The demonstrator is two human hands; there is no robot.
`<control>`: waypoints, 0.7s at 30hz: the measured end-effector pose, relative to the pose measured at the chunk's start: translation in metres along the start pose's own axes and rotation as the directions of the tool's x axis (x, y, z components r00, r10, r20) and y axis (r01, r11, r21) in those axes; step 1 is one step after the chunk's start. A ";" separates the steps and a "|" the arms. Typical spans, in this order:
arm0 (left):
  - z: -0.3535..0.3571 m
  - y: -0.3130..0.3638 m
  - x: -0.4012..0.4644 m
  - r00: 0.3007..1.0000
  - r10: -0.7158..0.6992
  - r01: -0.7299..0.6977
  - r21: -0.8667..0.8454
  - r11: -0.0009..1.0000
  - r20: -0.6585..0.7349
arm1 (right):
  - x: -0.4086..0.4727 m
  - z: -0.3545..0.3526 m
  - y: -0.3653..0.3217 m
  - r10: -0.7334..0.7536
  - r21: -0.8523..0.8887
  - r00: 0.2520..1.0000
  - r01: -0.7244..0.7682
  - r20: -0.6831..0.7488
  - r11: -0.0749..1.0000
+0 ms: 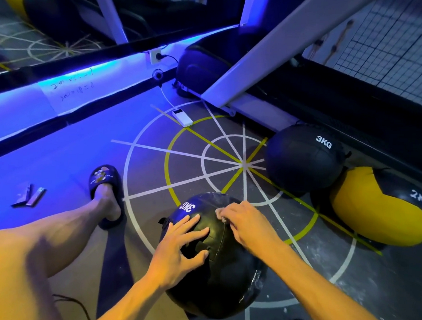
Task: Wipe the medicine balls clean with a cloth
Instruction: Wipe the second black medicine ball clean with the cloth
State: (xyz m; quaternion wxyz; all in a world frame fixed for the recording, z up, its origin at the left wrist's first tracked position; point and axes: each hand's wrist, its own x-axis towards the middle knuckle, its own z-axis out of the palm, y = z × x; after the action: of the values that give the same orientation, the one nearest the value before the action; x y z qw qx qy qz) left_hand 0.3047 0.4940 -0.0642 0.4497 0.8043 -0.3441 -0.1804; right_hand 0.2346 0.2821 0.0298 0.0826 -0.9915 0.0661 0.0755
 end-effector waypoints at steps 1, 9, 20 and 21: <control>-0.001 -0.001 0.000 1.000 0.003 -0.003 -0.003 1.000 -0.002 | -0.005 0.000 -0.004 -0.048 0.002 0.998 0.048 0.052 0.999; 0.006 0.003 0.000 1.000 0.025 -0.026 -0.027 0.999 -0.016 | -0.009 -0.001 0.002 -0.001 0.009 0.998 0.001 0.068 1.000; 0.004 0.000 0.000 0.997 0.064 -0.066 -0.060 0.996 -0.038 | -0.016 -0.013 0.003 0.008 0.046 0.985 -0.016 0.171 0.999; 0.006 0.001 0.000 0.997 0.071 -0.073 -0.060 0.996 -0.037 | -0.016 -0.013 0.005 0.024 0.044 0.986 -0.031 0.166 0.999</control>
State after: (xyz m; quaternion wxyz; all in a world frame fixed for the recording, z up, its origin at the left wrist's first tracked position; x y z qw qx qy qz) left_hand 0.3004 0.4902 -0.0661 0.4862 0.7803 -0.3593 -0.1603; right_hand 0.2203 0.2772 0.0445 0.1095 -0.9786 0.0745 0.1573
